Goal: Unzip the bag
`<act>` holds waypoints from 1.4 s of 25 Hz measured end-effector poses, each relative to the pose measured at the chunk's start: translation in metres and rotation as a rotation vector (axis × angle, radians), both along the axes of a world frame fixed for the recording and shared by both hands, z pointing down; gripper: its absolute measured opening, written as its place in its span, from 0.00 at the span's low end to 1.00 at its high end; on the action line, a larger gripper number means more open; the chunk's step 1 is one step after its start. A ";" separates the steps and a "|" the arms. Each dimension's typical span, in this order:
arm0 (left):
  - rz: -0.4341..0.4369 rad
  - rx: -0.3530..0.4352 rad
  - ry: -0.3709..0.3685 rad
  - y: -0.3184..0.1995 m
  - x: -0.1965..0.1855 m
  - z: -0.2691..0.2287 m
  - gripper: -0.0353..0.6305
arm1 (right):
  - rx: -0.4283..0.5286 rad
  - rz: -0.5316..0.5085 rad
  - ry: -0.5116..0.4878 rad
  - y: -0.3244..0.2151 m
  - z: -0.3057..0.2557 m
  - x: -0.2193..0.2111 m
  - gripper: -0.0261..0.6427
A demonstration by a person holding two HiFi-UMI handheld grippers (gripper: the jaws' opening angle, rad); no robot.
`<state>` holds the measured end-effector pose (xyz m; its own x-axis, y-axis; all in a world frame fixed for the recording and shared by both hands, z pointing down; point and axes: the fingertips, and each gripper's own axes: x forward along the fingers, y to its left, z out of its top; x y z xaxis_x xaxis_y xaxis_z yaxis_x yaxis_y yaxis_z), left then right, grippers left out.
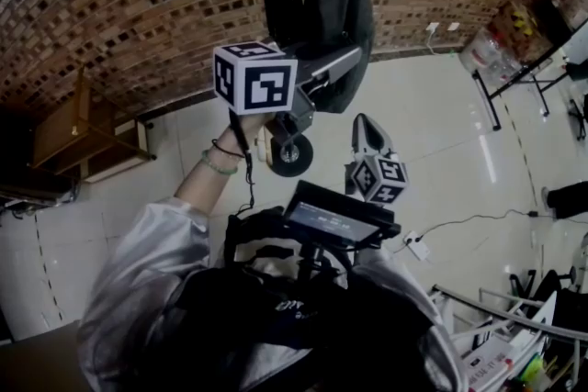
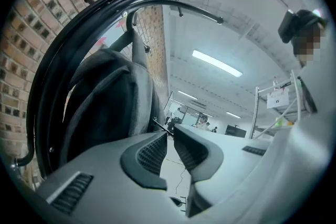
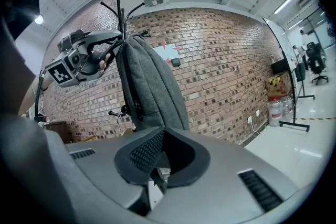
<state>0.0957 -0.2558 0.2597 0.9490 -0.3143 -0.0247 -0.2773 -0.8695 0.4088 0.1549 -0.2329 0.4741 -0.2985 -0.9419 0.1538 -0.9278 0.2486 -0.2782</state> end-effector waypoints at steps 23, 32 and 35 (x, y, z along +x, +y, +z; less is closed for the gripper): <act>0.020 -0.031 -0.031 -0.018 0.006 -0.055 0.13 | 0.000 -0.003 -0.012 -0.001 0.005 -0.002 0.05; -0.003 -0.048 -0.031 -0.022 0.008 -0.058 0.13 | -0.010 -0.007 -0.010 0.002 0.010 -0.002 0.05; -0.028 -0.029 -0.022 -0.020 0.006 -0.054 0.13 | -0.012 -0.013 -0.005 0.003 0.010 -0.003 0.05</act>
<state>0.1012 -0.2762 0.2053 0.9399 -0.3415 0.0062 -0.3112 -0.8488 0.4275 0.1517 -0.2299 0.4843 -0.3119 -0.9359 0.1636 -0.9229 0.2575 -0.2863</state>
